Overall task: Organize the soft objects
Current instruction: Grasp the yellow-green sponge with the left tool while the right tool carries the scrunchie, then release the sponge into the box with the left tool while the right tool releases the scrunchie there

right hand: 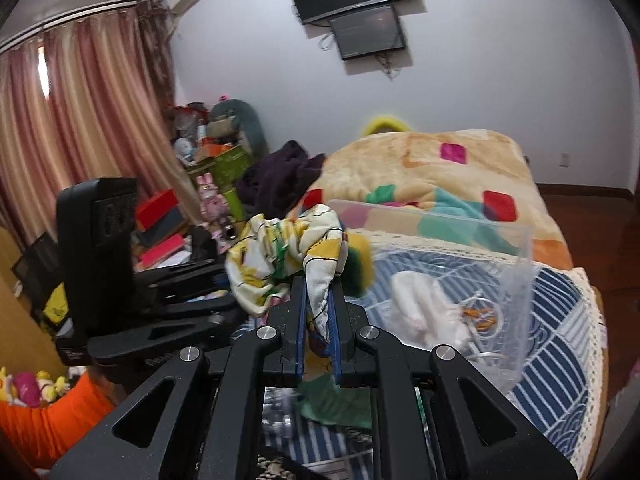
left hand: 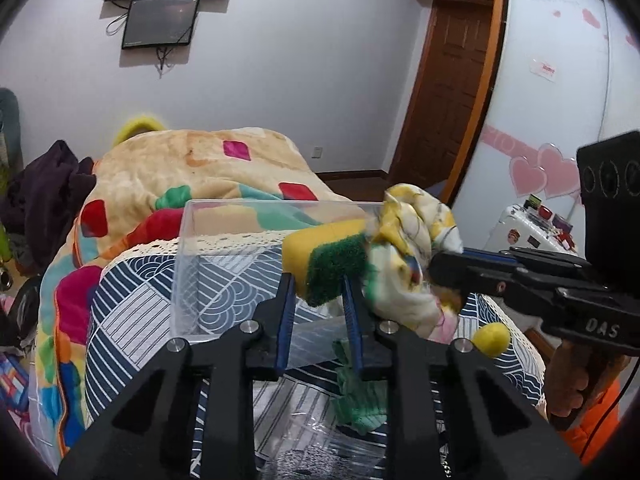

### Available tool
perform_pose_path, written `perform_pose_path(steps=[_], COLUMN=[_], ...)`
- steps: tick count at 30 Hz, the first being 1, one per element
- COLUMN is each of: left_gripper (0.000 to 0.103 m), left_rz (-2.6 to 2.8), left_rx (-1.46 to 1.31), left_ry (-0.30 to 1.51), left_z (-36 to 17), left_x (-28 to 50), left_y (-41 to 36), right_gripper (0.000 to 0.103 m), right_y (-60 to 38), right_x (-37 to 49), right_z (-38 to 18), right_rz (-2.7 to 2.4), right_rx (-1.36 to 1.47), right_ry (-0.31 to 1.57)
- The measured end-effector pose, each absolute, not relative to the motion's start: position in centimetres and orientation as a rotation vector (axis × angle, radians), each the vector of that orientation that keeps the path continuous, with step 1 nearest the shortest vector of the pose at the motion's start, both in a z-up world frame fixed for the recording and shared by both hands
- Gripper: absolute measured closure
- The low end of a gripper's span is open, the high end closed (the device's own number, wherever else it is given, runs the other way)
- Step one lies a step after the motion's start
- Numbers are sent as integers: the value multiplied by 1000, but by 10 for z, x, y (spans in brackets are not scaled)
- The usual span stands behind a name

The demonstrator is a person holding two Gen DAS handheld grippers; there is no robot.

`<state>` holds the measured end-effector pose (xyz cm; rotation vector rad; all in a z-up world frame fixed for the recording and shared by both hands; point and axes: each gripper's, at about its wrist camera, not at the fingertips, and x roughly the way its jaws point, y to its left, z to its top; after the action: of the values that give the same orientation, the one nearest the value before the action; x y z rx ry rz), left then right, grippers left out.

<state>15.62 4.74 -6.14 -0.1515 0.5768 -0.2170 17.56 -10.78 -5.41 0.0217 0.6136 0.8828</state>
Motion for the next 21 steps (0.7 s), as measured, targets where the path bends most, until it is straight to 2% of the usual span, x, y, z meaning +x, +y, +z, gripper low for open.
perform_pose_path(steps=[10,21], left_gripper=[82,82], left_rz=[-141,-49], left_rx=[-182,-93], left_ry=[629,657], left_z=[-74,-83], left_x=[172,176], left_y=[63,52], right_gripper=[94,94], right_y=[-121,-135], right_x=[195,210], right_z=[-60,-58], right_rz=[674,437], right_rx=[-9,-26], right_ry=[619,587])
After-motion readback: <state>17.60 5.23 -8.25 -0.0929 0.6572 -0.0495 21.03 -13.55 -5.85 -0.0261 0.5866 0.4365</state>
